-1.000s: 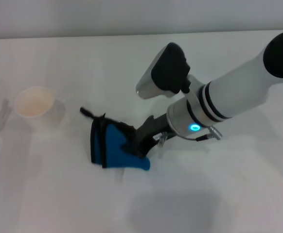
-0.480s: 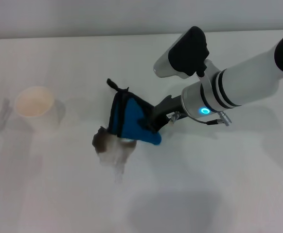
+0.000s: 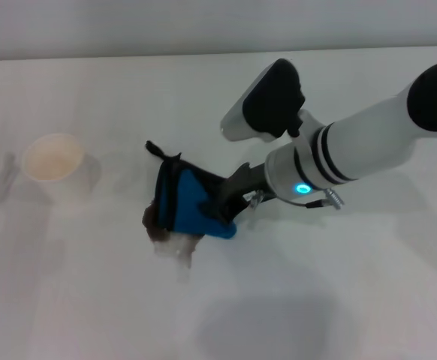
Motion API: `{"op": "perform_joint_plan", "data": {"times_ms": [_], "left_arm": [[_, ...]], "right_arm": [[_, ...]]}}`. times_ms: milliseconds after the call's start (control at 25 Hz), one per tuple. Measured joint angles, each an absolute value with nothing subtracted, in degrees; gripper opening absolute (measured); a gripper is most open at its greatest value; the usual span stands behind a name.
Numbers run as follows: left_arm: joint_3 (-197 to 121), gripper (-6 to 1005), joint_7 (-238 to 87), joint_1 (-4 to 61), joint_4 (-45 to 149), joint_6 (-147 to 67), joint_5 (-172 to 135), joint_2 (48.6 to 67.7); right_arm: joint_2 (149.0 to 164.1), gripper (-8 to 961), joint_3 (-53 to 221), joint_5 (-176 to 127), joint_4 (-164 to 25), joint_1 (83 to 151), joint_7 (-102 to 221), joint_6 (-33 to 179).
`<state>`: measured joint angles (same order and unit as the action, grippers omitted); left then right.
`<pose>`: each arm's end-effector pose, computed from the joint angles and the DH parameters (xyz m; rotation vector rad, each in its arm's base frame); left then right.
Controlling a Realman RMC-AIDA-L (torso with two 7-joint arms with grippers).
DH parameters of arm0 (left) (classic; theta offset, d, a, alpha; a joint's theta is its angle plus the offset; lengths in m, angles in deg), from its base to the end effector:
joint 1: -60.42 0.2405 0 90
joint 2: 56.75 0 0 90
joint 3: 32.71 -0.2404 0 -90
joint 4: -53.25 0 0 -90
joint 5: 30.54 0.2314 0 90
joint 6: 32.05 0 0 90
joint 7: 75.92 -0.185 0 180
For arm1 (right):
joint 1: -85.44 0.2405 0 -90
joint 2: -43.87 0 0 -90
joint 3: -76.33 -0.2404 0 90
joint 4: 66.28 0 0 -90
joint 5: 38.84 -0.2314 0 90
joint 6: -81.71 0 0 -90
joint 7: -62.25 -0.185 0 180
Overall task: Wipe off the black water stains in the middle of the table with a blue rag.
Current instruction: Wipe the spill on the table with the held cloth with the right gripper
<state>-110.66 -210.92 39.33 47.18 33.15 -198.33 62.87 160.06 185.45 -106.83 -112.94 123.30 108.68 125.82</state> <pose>-0.3614 0.3526 -0.0162 -1.5197 -1.0178 -0.9677 0.1961 0.3803 -0.1608 -2.7092 0.8157 -0.1133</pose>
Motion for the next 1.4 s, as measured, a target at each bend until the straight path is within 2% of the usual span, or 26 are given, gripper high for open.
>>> {"op": "perform_joint_plan", "data": {"times_ms": [800, 1400], "left_arm": [[-110.66, 892, -210.74, 39.24, 47.01, 33.17, -198.33, 62.96], [-110.66, 891, -210.74, 39.23, 47.01, 33.08, -198.33, 62.95]], "right_arm": [[160.07, 97, 192.62, -109.34, -118.59, 123.02, 112.16, 135.28], [160.1, 96, 195.74, -109.58, -118.57, 122.11, 112.83, 125.06]]}}
